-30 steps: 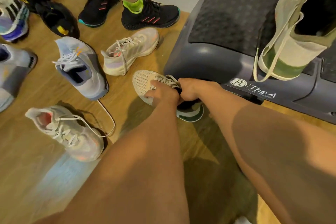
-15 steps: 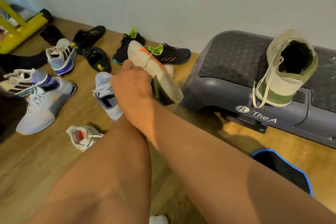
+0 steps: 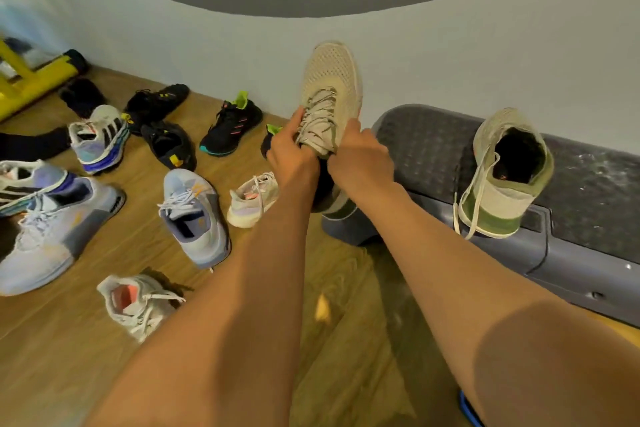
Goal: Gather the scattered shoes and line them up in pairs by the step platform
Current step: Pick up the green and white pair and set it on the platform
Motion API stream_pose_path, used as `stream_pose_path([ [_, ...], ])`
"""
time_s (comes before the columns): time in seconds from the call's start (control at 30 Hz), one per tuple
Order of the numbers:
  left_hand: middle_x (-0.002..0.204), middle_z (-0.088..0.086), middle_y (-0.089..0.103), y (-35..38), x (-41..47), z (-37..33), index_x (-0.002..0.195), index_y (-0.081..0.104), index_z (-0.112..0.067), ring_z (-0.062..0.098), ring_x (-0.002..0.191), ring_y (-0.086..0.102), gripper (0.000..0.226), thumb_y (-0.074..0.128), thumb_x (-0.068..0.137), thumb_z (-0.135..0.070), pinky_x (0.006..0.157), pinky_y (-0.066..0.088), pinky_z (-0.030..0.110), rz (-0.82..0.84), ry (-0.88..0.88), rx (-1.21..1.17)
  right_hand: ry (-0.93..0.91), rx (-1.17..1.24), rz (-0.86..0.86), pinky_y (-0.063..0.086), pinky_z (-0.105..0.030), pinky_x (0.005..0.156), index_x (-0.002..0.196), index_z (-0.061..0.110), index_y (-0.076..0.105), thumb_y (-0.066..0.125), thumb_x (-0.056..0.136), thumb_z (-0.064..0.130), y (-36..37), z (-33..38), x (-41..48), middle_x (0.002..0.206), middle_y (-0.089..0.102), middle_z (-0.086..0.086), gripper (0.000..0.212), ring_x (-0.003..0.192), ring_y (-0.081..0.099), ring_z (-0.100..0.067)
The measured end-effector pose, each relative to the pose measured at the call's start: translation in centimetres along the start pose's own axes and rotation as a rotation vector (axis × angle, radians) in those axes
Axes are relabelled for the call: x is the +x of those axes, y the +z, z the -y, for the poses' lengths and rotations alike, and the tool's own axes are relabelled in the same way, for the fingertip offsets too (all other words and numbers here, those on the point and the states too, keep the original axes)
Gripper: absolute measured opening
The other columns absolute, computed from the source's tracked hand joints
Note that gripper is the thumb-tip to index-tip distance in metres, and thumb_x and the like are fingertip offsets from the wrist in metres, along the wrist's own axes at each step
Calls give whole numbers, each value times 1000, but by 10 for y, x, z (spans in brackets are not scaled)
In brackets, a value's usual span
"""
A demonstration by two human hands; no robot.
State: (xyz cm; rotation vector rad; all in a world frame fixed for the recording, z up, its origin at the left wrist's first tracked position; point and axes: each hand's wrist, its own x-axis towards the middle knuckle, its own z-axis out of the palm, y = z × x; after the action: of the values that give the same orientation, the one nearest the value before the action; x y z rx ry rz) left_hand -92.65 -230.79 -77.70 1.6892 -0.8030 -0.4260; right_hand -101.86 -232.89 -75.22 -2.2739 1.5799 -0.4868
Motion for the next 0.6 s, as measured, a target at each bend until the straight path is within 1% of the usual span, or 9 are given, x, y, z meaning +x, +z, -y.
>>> stream_pose_path([
  [0.1,128,8,62,10,-7,-20,136,56,-17,24,114,56,51,47,89,0,97,39,22,-39,241,141,145,330,118,41,-33,77,127,11,43,48,87,13,-1,-18,16,120,54,-13,40,108,53,-34],
  [0.13,131,9,60,13,-7,-23,138,53,-17,28,114,53,56,43,87,4,99,37,27,-33,296,228,148,407,143,42,-29,73,125,12,46,47,87,12,-2,-22,20,117,56,-11,38,103,55,-29],
  [0.2,135,7,56,15,-2,-21,143,47,-21,31,111,48,61,39,88,4,97,34,34,-34,338,400,127,530,190,46,-17,56,119,15,51,50,86,11,-7,-28,25,110,59,-7,33,89,57,-18],
  [0.23,135,7,56,15,-1,-21,144,45,-22,31,110,47,57,39,91,0,96,35,36,-29,351,440,114,571,222,46,-15,48,117,16,54,54,85,11,-12,-31,26,106,60,-7,32,85,58,-15],
  [0.27,134,7,56,16,1,-22,144,44,-23,30,112,48,52,40,96,-6,97,36,37,-23,350,462,104,594,267,51,-17,49,114,16,57,58,83,11,-17,-34,27,103,62,-7,31,84,60,-16],
  [0.3,133,7,57,18,0,-21,144,44,-24,30,115,49,47,40,99,-13,98,38,39,-15,331,475,96,595,320,57,-23,56,111,17,59,62,81,11,-21,-37,27,101,64,-7,31,86,63,-19],
  [0.37,130,10,58,24,-2,-17,144,44,-27,33,118,50,45,41,100,-20,98,39,40,7,280,500,79,519,410,61,-35,67,108,17,63,68,78,13,-29,-44,28,98,68,-8,31,88,67,-23],
  [0.5,123,16,60,40,-8,-16,141,47,-29,37,115,51,46,39,97,-17,90,42,43,96,225,600,102,327,402,58,-28,61,99,12,64,76,73,21,-47,-59,30,92,69,-7,30,80,67,-18],
  [0.6,121,20,57,58,-16,-36,134,51,-18,40,114,51,39,43,95,-18,83,40,41,161,208,574,92,166,224,47,-25,57,98,9,62,74,76,23,-67,-70,32,89,64,-5,29,79,61,-19],
])
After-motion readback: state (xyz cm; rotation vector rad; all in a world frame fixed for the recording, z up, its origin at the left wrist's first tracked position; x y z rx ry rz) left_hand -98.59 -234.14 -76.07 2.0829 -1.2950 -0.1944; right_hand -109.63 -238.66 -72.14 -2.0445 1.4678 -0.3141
